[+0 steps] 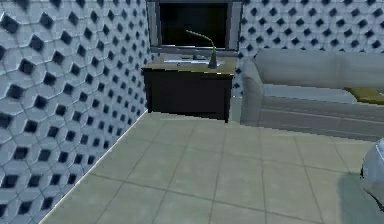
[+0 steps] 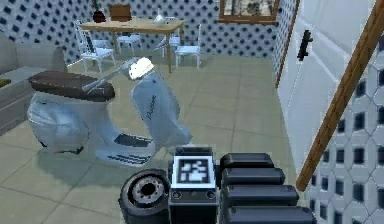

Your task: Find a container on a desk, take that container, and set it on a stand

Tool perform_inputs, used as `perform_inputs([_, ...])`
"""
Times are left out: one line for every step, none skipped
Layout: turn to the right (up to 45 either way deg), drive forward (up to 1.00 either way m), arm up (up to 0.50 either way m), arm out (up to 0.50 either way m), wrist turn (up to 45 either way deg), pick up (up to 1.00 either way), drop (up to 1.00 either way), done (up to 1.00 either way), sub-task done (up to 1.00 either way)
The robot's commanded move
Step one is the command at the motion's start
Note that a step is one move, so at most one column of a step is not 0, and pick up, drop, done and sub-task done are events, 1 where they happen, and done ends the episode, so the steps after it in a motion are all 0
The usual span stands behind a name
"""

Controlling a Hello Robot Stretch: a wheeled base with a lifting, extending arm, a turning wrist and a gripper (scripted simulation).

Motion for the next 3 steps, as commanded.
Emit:
perform_inputs([45.0,0.0,0.0,0.0,0.0,0.0,0.0,0.0,0.0])
perform_inputs([-45.0,0.0,0.0,0.0,0.0,0.0,0.0,0.0,0.0])
perform_inputs([30.0,0.0,0.0,0.0,0.0,0.0,0.0,0.0,0.0])
